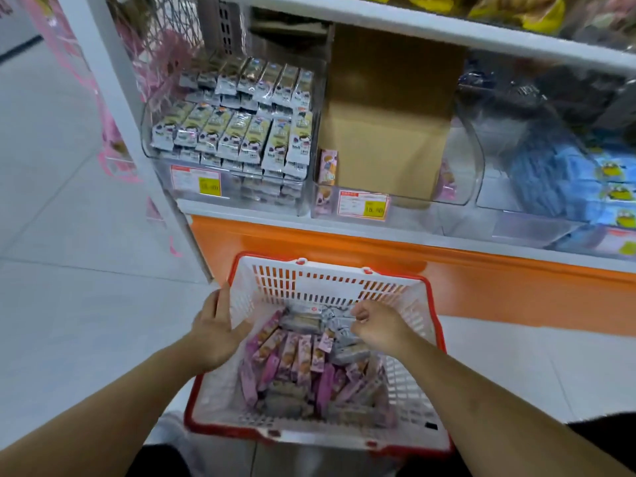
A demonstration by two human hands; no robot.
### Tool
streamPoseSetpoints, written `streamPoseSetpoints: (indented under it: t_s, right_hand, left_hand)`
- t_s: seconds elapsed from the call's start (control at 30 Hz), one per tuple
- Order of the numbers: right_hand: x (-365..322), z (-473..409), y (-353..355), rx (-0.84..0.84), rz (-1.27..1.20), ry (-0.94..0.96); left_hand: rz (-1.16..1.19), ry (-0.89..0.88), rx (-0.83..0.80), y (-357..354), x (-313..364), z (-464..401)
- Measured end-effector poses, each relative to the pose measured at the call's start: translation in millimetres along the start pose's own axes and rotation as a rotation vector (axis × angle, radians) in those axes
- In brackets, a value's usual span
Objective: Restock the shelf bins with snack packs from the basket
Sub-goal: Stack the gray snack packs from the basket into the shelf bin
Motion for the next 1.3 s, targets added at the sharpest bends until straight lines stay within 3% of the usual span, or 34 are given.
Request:
streamPoseSetpoints:
  t_s: [0.13, 0.5, 0.8, 0.97, 1.17, 1.3]
  right_hand:
    - [34, -23, -28, -0.015, 0.030, -0.064]
    - [87, -54, -67, 0.221, 0.009, -0.137]
    - [68, -41, -62, 0.293, 0.126, 0.018]
    - [36, -29, -47, 0.230, -0.095, 0.074]
    - [-56, 3, -1, 0.124, -0.265, 0.195]
    - [-127, 54, 47, 0.013, -0.349, 0.326]
  left_hand:
    - [0.033, 0.026, 0.023, -16, -4, -3]
    - [-0.035, 0.070, 0.029, -19, 1, -4]
    - [-0.052, 0.073, 0.006, -17, 3, -2]
    - [-0.091, 0.101, -0.047, -17, 2, -3]
    - [-0.246, 0.157, -0.072, 4, 15, 8]
    - [-0.146, -0.051, -0.102, 60, 69, 20]
Point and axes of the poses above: each hand's wrist, its own z-axis away from the middle knuckle, its own y-axis out of the back of the hand, x = y × z, the point moved 5 cm from there along -z, towards the middle knuckle, and after that the axes turned 6 degrees about -z, right-handed, at the moved point
